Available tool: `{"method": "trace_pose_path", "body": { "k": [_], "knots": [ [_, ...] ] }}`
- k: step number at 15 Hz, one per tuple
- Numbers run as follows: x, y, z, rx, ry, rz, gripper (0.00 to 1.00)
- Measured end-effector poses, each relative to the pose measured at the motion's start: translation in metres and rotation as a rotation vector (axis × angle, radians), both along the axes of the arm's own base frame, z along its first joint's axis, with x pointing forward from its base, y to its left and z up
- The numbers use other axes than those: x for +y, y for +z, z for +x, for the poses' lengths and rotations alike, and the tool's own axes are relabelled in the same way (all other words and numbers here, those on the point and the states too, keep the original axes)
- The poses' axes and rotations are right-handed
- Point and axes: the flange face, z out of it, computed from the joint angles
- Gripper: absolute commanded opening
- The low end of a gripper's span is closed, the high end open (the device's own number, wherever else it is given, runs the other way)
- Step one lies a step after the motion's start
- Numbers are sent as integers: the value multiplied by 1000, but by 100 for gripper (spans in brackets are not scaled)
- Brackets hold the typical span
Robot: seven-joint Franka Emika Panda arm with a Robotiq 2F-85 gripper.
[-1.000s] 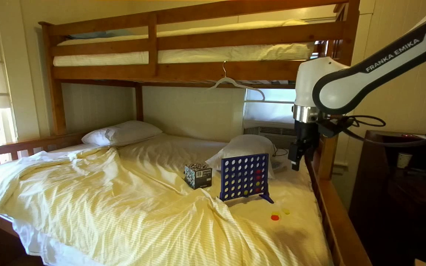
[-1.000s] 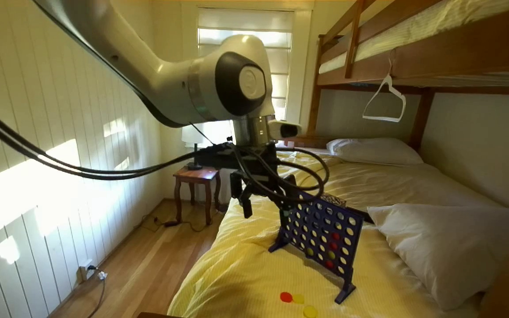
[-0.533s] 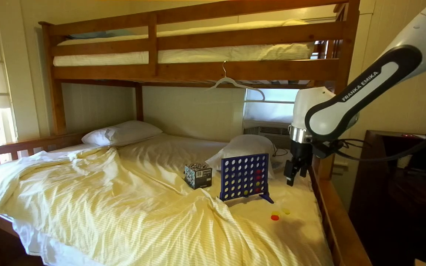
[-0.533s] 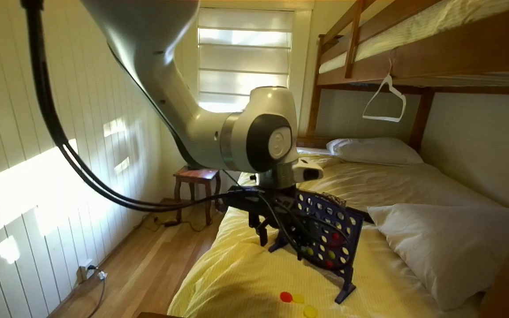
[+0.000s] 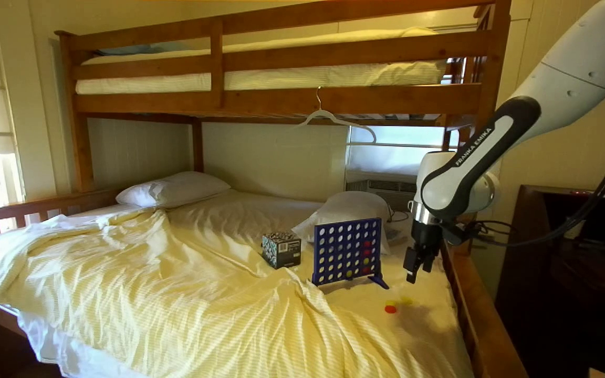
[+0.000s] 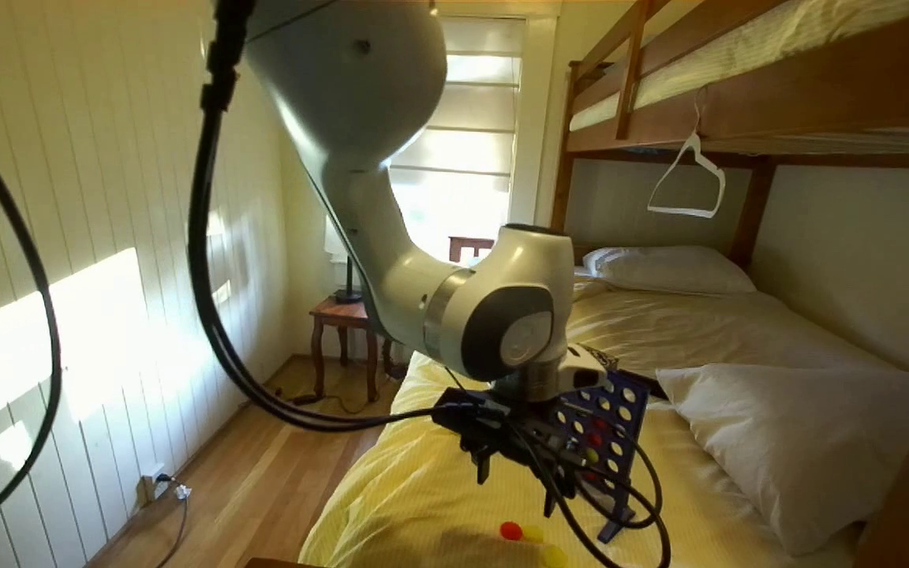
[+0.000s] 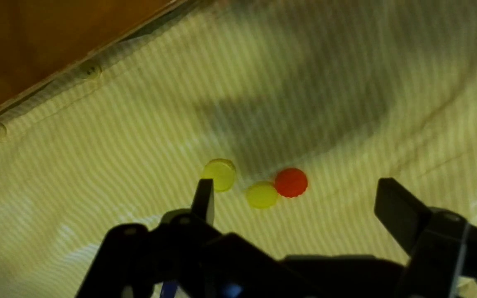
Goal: Put a yellow circle inside the blue object
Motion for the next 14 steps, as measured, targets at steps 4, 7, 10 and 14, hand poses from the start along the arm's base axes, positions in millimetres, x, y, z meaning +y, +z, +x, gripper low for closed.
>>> {"method": "trace_pose_path", "body": {
  "k": [4,7,10,14],
  "knots": [
    [-19,-18,9,18,3,29,100],
    [-18,-18,9,18,5,30,100],
    [-18,-18,9,18,6,30,100],
    [-26,-29,10,38,-9,31,100]
  ]
}}
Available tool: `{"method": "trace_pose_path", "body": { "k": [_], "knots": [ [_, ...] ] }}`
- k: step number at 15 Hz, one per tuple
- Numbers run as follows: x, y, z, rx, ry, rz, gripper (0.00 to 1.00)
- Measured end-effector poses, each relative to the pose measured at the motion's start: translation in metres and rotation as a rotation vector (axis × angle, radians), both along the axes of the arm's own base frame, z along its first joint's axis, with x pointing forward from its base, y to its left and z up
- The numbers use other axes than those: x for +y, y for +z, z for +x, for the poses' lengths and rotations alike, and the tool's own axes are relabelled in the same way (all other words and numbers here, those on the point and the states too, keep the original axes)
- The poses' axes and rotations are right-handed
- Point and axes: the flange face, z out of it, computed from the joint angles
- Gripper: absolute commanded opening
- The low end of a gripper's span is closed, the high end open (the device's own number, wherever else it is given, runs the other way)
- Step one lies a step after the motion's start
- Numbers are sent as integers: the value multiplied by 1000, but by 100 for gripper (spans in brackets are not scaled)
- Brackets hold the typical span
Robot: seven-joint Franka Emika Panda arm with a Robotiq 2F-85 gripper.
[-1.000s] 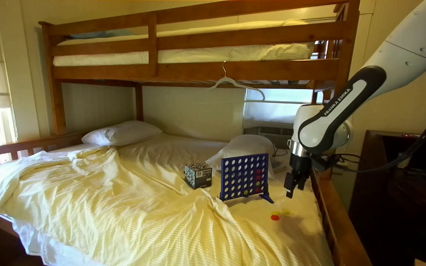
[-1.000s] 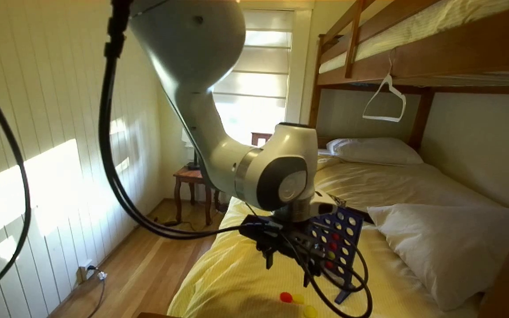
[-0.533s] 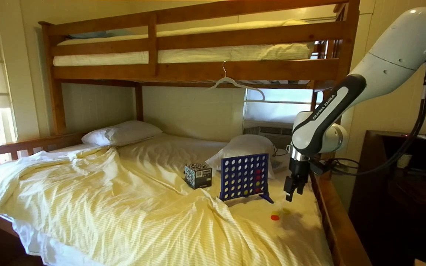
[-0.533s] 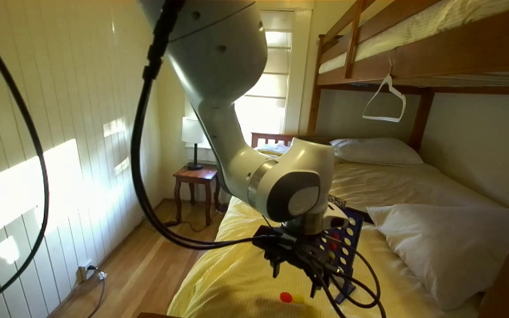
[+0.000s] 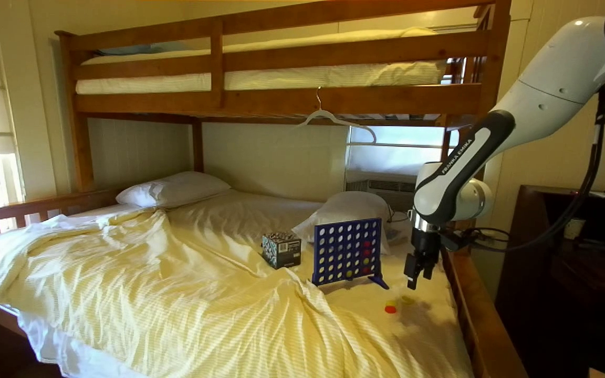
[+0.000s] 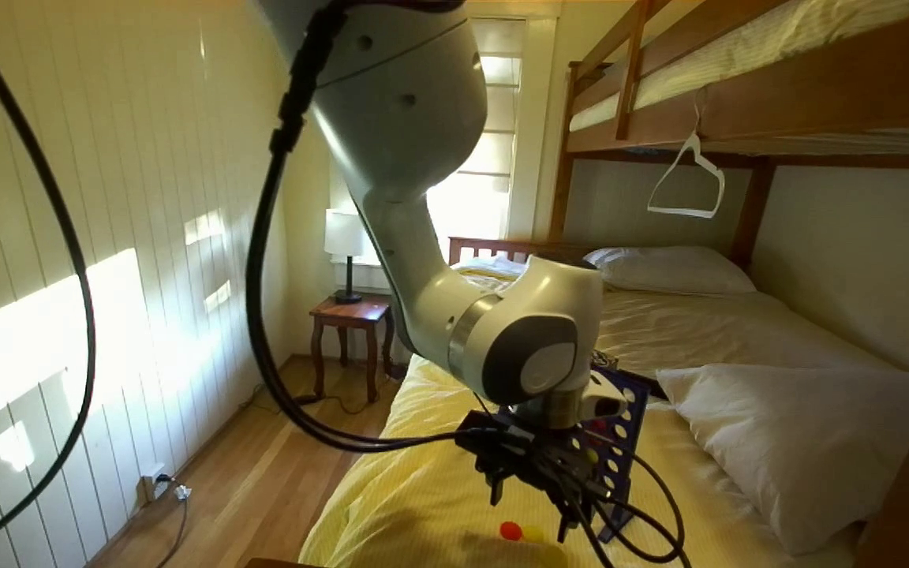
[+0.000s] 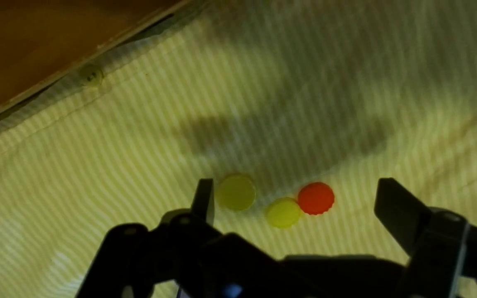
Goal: Put a yellow circle inside the blue object
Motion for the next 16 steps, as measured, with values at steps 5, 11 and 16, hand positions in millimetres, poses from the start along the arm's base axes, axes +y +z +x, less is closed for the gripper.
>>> {"method": "trace_pose_path", "body": {
  "k": [5,11,16],
  "knots": [
    [-22,-26,7,40,52,-1,100],
    [-34,-50,27,52,136,13,100],
    [-35,-66,39,53,199,36,100]
  ]
}}
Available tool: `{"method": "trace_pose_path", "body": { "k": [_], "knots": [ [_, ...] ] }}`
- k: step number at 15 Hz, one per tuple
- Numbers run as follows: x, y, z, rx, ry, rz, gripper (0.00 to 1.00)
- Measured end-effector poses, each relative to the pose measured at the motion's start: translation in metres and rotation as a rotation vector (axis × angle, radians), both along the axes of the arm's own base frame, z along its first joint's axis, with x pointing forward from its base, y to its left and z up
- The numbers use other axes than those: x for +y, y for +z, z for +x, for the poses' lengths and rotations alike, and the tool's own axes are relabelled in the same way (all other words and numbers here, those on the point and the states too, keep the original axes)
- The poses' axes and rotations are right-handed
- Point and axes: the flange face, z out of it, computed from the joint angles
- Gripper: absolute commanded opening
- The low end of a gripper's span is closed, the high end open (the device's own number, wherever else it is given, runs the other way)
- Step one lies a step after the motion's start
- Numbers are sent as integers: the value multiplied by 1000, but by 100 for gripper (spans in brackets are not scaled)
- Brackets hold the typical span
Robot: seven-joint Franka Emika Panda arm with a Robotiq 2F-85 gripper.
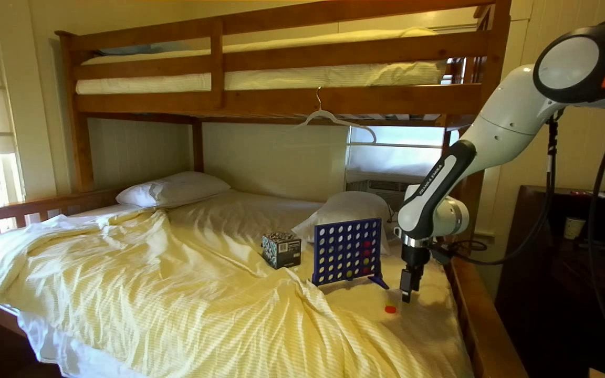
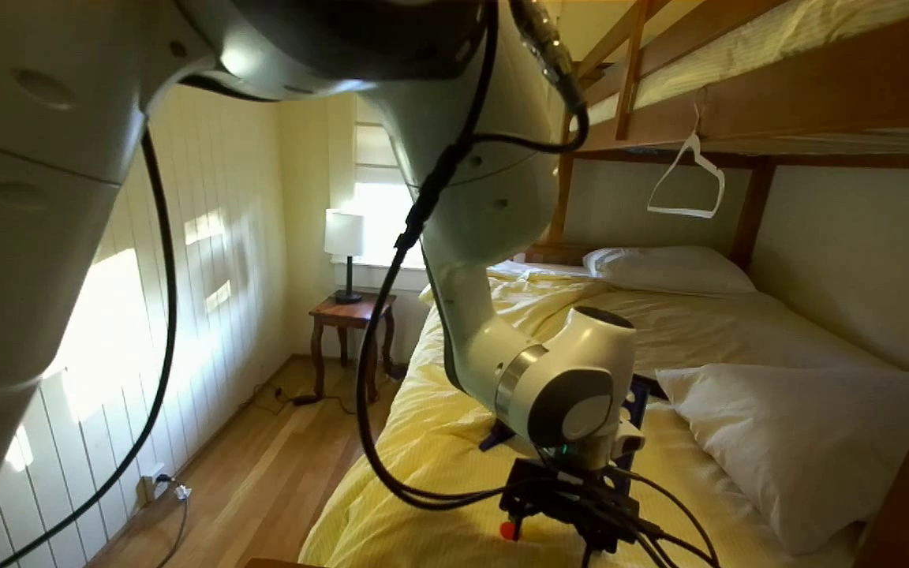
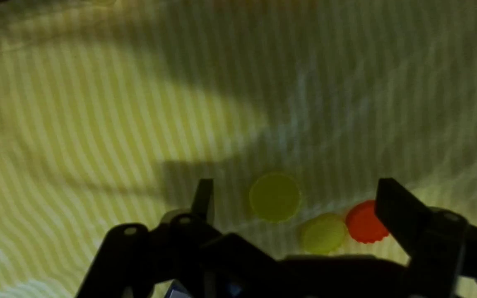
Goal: Put a yellow circle inside the blue object
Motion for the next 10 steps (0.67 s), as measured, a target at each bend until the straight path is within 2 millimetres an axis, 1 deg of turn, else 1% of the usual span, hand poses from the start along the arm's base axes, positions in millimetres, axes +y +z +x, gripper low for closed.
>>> {"method": "trace_pose_path", "body": {
  "k": [2,3,4,5,6,8,9,10],
  "knots": [
    [-2,-5,3,-1,18,5,100],
    [-3,-7,4,-2,26,8,93],
    [-4,-8,5,-5,34,10,74],
    [-6,-9,6,-8,42,12,68],
    [-7,-10,7,-10,48,14,68],
    [-8,-12,8,-18,60,15,54],
    [-9,-12,8,-21,64,16,56],
    [-9,-12,9,-23,69,17,54]
  ]
}}
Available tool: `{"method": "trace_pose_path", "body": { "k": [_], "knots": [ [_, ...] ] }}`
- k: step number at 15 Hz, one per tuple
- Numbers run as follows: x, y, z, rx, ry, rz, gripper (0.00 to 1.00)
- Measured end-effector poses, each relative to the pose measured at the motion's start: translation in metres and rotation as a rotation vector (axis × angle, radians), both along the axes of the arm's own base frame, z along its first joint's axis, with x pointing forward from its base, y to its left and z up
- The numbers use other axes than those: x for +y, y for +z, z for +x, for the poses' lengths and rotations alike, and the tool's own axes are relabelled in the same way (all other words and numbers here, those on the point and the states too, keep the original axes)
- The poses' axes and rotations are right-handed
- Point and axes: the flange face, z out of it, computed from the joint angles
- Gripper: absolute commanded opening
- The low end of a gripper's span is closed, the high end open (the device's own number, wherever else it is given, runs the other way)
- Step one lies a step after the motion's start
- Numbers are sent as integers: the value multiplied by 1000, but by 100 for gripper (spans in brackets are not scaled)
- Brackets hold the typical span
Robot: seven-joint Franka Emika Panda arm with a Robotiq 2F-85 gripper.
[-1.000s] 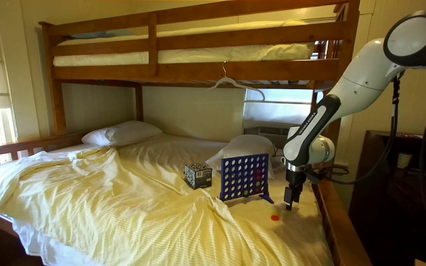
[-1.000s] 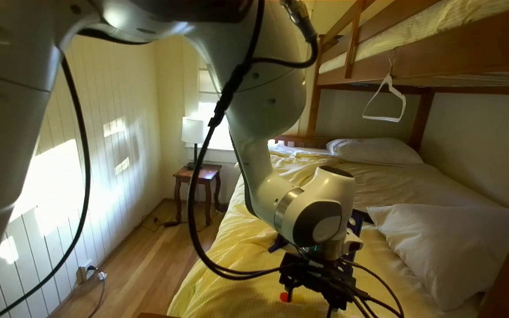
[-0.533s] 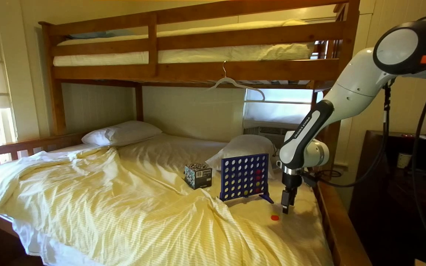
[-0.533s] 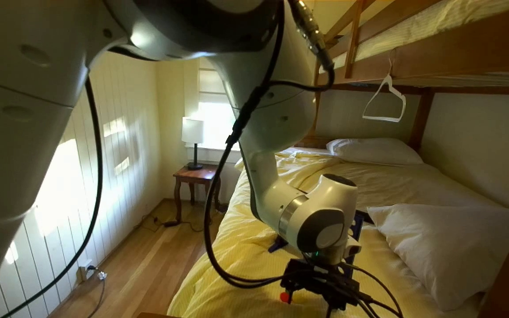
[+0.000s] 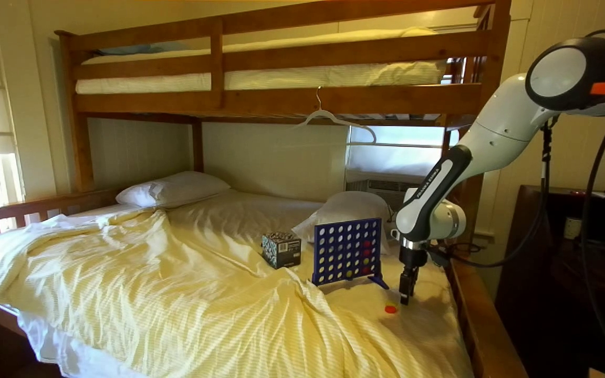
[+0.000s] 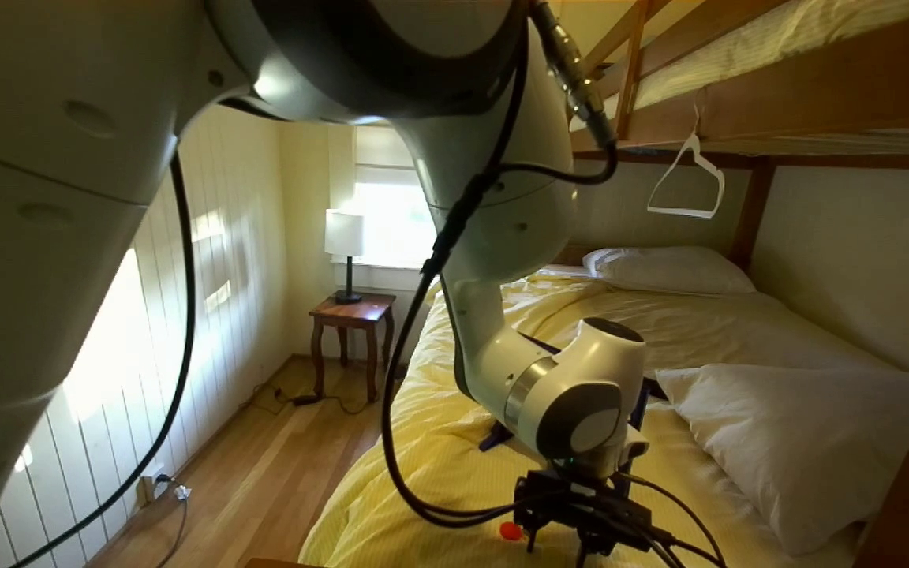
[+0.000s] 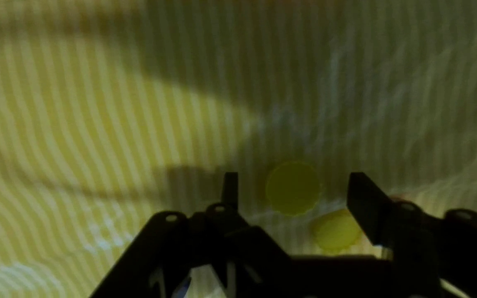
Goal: Put a yellow circle inside the blue object
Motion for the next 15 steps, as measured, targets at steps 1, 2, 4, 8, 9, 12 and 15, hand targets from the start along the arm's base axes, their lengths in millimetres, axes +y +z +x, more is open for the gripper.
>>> {"method": "trace_pose_path", "body": {
  "k": [1,2,4,8,9,12,15],
  "knots": [
    [0,0,1,-3,4,0,51],
    [0,0,1,-5,6,0,53],
    [2,-1,3,-11,10,0,31],
    [5,-3,6,-33,16,-4,52],
    [6,-4,7,-39,17,-6,55],
    [8,-6,8,-52,20,-8,31],
    [9,-8,9,-61,22,-7,29]
  ]
}}
